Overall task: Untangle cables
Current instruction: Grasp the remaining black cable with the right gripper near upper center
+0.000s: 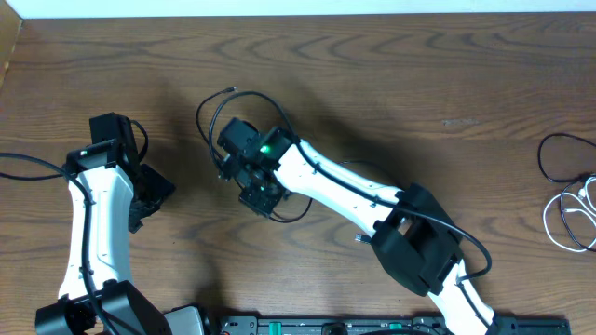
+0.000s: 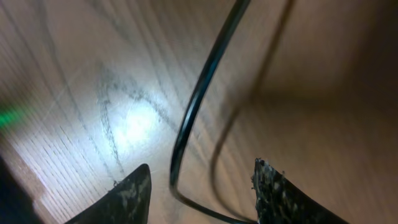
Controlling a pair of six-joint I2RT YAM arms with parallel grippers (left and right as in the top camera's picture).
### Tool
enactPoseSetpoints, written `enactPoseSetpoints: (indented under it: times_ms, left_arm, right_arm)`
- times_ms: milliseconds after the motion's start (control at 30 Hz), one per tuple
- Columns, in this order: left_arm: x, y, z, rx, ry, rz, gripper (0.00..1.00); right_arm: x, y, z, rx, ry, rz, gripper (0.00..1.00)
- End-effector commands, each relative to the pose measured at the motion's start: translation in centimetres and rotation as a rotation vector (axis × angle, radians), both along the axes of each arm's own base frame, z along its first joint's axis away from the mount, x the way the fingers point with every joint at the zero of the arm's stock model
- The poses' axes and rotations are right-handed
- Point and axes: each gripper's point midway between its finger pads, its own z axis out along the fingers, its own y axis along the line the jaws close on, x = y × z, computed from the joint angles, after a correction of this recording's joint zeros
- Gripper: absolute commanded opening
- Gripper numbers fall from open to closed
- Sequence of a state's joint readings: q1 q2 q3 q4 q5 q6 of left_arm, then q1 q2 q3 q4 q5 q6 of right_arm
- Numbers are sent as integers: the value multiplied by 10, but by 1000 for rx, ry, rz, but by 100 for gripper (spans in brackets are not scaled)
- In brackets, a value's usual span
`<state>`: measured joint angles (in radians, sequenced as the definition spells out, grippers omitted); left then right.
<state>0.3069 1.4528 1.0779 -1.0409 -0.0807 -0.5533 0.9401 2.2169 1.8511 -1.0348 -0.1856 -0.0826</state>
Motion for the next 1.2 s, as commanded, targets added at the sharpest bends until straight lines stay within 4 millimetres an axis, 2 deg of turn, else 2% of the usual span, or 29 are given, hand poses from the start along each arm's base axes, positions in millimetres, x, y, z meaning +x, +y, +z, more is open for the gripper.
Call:
enactPoseSetpoints:
  times_ms: [0, 133, 333, 733, 1167]
  left_arm:
    - [-1, 2, 3, 8, -7, 6, 64]
    - [-1, 2, 3, 8, -6, 6, 64]
    - [-1, 2, 3, 8, -7, 6, 64]
    - [-1, 2, 3, 8, -7, 6, 64]
    - [-1, 2, 3, 7, -6, 6, 64]
  right_arm:
    - [-11, 1, -5, -13, 20, -9, 48]
    - [-10, 6, -4, 2, 12, -12, 35]
    - [-10, 6, -4, 3, 13, -20, 29]
    - [-6, 13, -5, 21, 30, -153, 31]
    - [-6, 12, -10, 13, 34, -153, 31]
